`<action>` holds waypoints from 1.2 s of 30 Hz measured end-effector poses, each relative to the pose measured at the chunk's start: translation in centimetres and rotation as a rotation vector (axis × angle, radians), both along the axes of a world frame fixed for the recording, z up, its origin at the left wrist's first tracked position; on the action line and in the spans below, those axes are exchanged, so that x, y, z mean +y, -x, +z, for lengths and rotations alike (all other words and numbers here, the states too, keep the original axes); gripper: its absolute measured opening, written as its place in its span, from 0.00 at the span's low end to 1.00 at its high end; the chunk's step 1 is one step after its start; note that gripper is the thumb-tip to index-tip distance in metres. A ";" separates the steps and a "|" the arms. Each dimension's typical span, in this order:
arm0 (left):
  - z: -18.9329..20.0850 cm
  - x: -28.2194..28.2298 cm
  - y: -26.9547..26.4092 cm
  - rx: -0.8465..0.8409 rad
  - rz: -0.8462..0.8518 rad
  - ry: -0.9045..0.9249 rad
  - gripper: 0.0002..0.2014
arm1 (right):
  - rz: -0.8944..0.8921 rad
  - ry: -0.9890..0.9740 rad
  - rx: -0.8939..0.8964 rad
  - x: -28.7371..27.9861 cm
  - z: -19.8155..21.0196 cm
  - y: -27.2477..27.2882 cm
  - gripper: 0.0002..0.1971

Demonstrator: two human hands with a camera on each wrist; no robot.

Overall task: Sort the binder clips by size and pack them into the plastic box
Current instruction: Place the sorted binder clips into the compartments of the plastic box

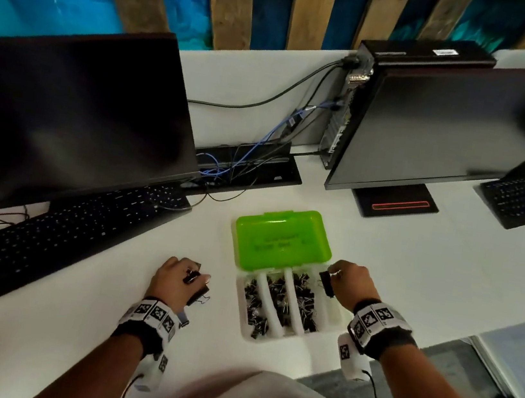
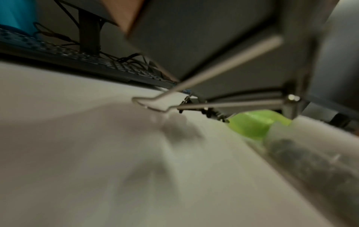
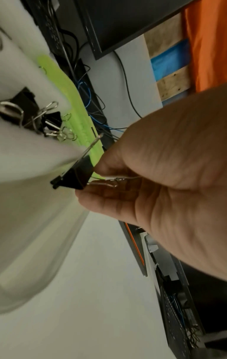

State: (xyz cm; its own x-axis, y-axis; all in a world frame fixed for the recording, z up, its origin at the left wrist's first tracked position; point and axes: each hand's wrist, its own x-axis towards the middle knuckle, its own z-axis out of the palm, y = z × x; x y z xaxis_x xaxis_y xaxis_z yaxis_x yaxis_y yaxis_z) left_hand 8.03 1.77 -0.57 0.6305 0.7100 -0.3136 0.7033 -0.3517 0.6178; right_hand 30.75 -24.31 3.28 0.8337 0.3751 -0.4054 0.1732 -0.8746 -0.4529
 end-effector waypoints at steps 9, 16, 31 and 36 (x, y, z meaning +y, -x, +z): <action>7.2 -4.2 -6.7 -0.278 -0.098 0.019 0.11 | 0.194 0.010 -0.176 -1.1 -0.1 0.2 0.18; 8.0 -11.0 -14.1 -0.370 -0.227 0.067 0.14 | 0.191 -0.436 0.210 -1.0 4.5 1.3 0.33; 5.8 -17.8 -17.0 -0.231 -0.401 0.226 0.19 | -0.074 -0.578 0.206 -6.8 0.3 1.1 0.21; 5.0 -17.1 -16.4 -0.165 -0.430 0.213 0.21 | -0.146 -0.517 0.238 -7.5 -1.1 0.6 0.26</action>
State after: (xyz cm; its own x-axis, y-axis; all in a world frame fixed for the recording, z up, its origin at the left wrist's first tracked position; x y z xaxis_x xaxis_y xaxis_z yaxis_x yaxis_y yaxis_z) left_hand 24.44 -15.29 4.46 0.9053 0.3060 -0.2947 0.4093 -0.4423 0.7980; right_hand 30.18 -31.83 2.18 0.7996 0.4625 -0.3829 -0.0911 -0.5369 -0.8387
